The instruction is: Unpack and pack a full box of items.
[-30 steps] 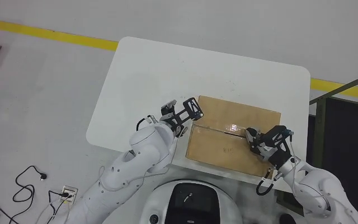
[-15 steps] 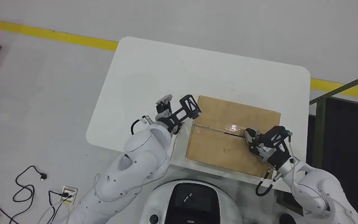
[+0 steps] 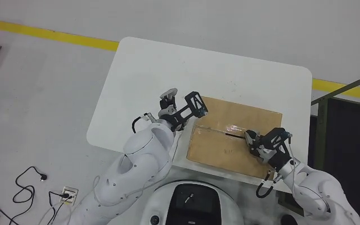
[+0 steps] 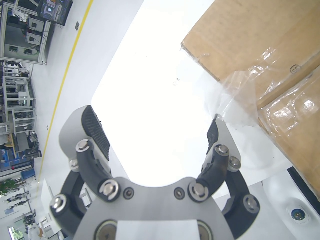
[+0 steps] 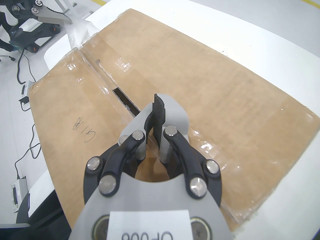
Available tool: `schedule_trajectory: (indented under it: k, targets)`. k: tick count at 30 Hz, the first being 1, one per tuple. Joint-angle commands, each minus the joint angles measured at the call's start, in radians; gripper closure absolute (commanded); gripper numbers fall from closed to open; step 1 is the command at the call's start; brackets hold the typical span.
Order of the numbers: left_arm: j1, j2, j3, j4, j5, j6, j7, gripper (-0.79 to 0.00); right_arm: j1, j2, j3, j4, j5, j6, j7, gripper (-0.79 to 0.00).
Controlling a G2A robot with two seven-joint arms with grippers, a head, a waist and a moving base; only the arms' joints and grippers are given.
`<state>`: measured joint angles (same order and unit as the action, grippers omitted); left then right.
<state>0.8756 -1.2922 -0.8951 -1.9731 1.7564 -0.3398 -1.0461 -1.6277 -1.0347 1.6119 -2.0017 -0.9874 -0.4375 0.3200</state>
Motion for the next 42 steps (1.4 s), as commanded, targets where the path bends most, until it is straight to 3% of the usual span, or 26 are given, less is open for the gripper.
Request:
schedule_trajectory:
  k: [1, 12, 23, 42]
  targets:
    - [-0.006, -0.003, 0.004, 0.007, 0.003, -0.007, 0.008, -0.785, -0.001, 0.0, 0.0, -0.001, 0.001, 0.001, -0.001, 0.0]
    - [-0.006, -0.018, 0.002, 0.048, -0.063, -0.058, 0.038, -0.785, -0.005, -0.001, 0.008, -0.009, 0.008, 0.004, -0.002, 0.0]
    - [-0.024, -0.029, -0.032, 0.063, -0.116, -0.046, 0.107, -0.785, -0.005, -0.001, 0.005, -0.016, 0.007, 0.007, 0.001, 0.0]
    - [-0.142, -0.077, 0.06, 0.079, -0.215, -0.08, 0.172, -0.785, -0.024, -0.002, 0.024, -0.039, 0.012, 0.014, -0.005, 0.0]
